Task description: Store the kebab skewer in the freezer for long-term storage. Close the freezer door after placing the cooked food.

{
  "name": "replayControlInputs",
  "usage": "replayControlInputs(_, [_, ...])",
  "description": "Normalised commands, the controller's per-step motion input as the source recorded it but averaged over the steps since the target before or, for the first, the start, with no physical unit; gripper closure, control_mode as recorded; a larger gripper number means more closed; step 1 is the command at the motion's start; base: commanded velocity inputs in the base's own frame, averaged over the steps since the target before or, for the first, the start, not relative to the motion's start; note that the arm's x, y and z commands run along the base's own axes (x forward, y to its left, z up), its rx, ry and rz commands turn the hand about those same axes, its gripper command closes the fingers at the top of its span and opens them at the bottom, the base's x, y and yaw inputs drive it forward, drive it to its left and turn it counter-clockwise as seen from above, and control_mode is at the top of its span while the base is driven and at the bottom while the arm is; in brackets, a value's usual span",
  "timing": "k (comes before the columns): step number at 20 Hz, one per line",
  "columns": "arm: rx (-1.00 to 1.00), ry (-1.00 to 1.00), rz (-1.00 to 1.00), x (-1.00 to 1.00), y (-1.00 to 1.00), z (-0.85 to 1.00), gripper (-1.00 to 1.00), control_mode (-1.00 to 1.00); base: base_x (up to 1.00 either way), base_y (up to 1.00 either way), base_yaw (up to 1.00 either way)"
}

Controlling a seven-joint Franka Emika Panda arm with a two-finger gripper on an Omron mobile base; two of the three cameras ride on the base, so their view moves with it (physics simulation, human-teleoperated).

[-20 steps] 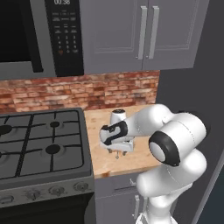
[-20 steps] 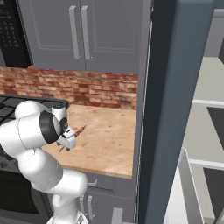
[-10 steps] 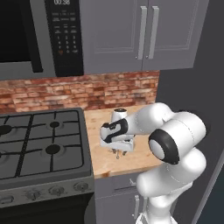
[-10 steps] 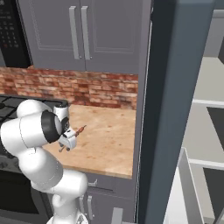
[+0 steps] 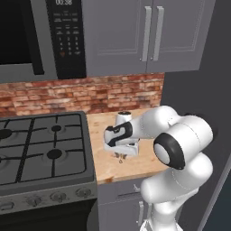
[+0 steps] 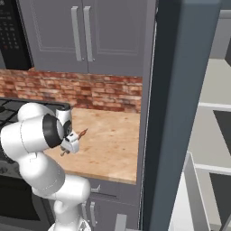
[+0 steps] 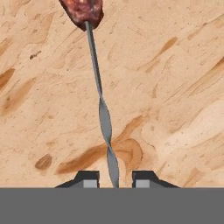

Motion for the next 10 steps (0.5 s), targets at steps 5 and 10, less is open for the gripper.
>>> replayControlInputs(5, [0.0,0.0,0.0,0.0,0.0,0.17,1.0,-1.0,0.0,0.0,0.0])
replayControlInputs(10, [0.0,0.0,0.0,0.0,-0.01,0.27,1.0,-1.0,0.0,0.0,0.0])
